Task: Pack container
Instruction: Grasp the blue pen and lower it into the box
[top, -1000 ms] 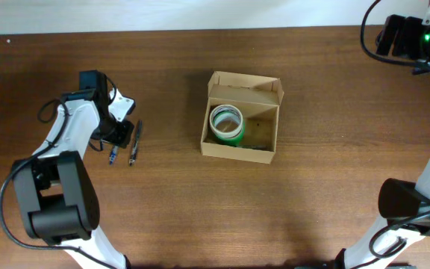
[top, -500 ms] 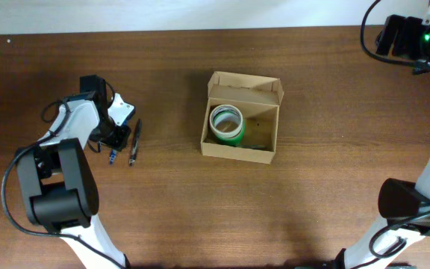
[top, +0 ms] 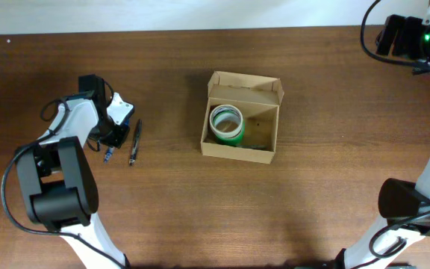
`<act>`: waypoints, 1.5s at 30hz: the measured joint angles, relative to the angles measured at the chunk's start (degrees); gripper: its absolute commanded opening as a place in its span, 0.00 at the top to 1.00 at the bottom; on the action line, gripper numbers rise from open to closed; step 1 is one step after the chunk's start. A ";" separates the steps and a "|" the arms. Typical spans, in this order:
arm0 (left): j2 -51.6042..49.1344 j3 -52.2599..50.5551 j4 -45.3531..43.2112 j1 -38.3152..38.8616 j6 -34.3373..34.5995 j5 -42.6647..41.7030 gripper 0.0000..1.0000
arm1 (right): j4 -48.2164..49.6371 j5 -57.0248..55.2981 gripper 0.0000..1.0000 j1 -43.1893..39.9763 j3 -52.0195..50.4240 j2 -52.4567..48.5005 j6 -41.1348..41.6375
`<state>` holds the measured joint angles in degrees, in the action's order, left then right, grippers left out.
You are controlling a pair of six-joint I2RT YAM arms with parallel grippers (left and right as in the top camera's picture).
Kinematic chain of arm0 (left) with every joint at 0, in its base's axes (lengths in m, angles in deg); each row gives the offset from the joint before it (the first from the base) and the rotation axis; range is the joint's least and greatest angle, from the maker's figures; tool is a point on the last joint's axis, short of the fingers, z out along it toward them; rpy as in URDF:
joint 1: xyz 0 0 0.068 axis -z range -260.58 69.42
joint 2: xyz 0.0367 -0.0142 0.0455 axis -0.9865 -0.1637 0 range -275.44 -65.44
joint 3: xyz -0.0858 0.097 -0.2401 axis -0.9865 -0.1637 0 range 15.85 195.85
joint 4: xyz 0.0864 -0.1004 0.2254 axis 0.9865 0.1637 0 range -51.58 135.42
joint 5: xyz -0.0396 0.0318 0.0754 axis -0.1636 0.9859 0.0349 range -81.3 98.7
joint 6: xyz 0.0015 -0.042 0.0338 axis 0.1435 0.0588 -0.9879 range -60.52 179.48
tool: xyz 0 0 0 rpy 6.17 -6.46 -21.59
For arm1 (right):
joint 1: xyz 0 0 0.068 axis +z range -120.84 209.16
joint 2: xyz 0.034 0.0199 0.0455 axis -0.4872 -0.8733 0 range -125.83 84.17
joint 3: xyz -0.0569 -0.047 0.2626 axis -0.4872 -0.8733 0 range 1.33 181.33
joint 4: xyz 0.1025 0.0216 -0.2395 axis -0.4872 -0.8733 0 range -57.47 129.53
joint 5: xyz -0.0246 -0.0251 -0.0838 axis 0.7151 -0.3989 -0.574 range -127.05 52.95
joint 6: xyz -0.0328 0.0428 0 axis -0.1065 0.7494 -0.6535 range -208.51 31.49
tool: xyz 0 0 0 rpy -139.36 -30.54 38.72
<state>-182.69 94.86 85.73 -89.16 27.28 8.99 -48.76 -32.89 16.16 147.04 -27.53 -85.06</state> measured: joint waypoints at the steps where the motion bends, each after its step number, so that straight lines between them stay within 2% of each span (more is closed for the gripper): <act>1: -0.39 0.94 1.64 0.24 0.11 -0.55 0.98 | 0.00 0.00 0.01 0.00 0.00 0.00 0.00; 4: -1.64 4.22 8.41 1.99 0.17 -2.25 0.98 | 0.00 0.00 0.01 0.00 0.00 0.00 0.02; 7: -3.06 11.69 16.06 4.17 0.31 -3.32 0.98 | 0.04 0.00 0.01 0.00 0.00 0.00 0.00; 8: -3.91 17.51 21.70 5.09 0.28 -3.63 0.98 | -0.07 0.00 0.01 0.00 0.00 0.00 0.00; 11: -4.28 31.93 30.53 7.34 -0.22 -4.44 0.98 | 0.04 0.00 0.01 0.00 0.00 0.00 0.00; 14: -3.63 51.10 39.67 11.34 -1.79 -5.11 0.98 | -0.02 0.00 0.01 0.00 -0.02 0.00 0.00; 19: -2.67 68.46 47.01 20.87 -6.69 -5.75 0.98 | 0.02 0.00 0.01 0.00 -0.07 0.00 0.00; 23: -2.01 69.53 48.98 30.62 -12.85 -7.98 0.99 | -0.02 0.00 0.01 0.00 -0.07 0.00 0.02; 31: -4.15 60.48 49.11 41.64 -22.08 -9.53 0.98 | 0.00 0.00 0.01 0.00 -0.11 0.00 -0.02; 39: -10.03 50.36 43.36 45.24 -25.92 -9.55 0.99 | 0.00 0.00 0.01 0.00 -0.11 0.00 0.02; 45: -14.05 48.98 40.46 45.27 -28.48 -9.55 0.99 | 0.00 0.00 0.01 0.00 -0.11 0.00 0.02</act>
<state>-196.74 143.84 126.18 -43.89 -1.20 -0.56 -48.76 -32.89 16.16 146.93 -27.53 -85.04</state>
